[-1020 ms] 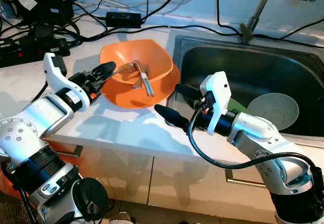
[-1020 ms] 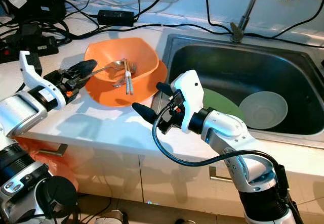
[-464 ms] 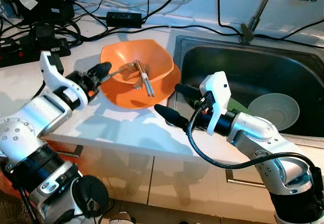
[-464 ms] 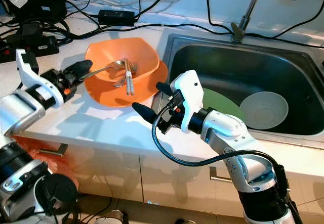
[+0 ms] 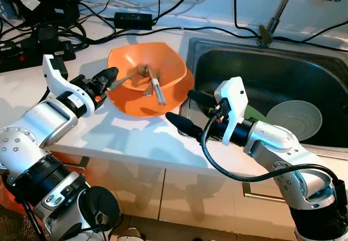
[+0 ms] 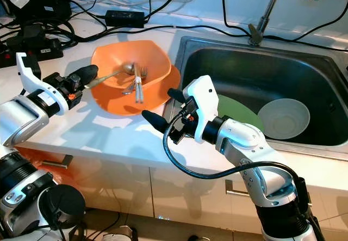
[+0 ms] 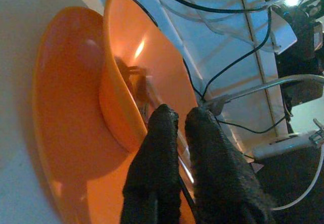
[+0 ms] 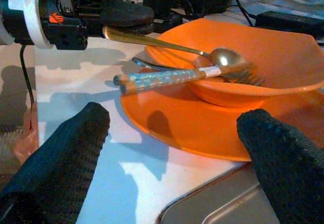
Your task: Kitchen organization
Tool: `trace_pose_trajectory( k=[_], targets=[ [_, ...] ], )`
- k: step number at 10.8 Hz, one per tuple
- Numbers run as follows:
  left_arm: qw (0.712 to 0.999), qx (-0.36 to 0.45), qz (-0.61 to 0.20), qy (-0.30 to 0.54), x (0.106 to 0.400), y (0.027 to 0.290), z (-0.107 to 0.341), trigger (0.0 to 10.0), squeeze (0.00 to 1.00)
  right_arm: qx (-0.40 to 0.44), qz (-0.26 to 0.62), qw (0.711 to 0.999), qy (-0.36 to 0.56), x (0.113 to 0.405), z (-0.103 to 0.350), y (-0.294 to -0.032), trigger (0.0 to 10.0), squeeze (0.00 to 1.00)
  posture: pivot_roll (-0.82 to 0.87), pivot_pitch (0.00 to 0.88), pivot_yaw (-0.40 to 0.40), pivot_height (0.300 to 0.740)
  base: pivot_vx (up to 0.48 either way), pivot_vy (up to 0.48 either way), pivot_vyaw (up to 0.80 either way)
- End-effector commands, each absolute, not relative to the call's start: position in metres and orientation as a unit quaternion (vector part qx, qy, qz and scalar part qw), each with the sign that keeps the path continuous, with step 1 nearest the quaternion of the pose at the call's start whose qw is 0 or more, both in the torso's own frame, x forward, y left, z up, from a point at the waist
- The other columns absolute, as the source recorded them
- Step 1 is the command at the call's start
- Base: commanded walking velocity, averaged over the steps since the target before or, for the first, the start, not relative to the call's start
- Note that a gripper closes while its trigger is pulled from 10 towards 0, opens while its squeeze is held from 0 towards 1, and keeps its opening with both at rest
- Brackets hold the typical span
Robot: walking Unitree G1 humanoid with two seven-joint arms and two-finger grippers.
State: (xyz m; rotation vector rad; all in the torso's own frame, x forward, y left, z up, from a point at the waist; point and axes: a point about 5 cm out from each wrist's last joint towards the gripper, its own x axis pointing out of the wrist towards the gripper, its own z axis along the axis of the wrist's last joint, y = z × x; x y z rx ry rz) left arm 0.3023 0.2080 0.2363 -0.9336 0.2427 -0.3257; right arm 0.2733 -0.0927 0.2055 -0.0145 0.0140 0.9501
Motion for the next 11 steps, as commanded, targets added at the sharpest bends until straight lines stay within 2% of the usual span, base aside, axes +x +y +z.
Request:
trace_pose_trajectory(
  k=[1,7,9,11],
  targets=[
    [0.871,-0.448,-0.166,0.114,0.304,0.205,0.242,0.0,0.0,-0.014,0.455,0.89,-0.002,0.274,0.208,-0.094,10.0,0.0,0.18,0.082,-0.043,0.74,0.0,0.0,0.0],
    [0.868,-0.457,-0.163,0.108,0.306,0.207,0.245,0.0,0.0,-0.018,0.453,0.891,-0.002,0.277,0.206,-0.094,10.0,0.0,0.19,0.074,-0.043,0.74,0.0,0.0,0.0],
    [0.887,-0.441,-0.115,0.079,0.309,0.221,0.251,0.0,0.0,-0.018,0.452,0.892,-0.004,0.277,0.206,-0.094,10.0,0.0,0.19,0.07,-0.042,0.74,0.0,0.0,0.0],
    [0.89,-0.438,-0.101,0.08,0.31,0.224,0.25,0.0,0.0,-0.018,0.451,0.892,-0.005,0.278,0.206,-0.093,10.0,0.0,0.19,0.07,-0.042,0.74,0.0,0.0,0.0]
  ],
)
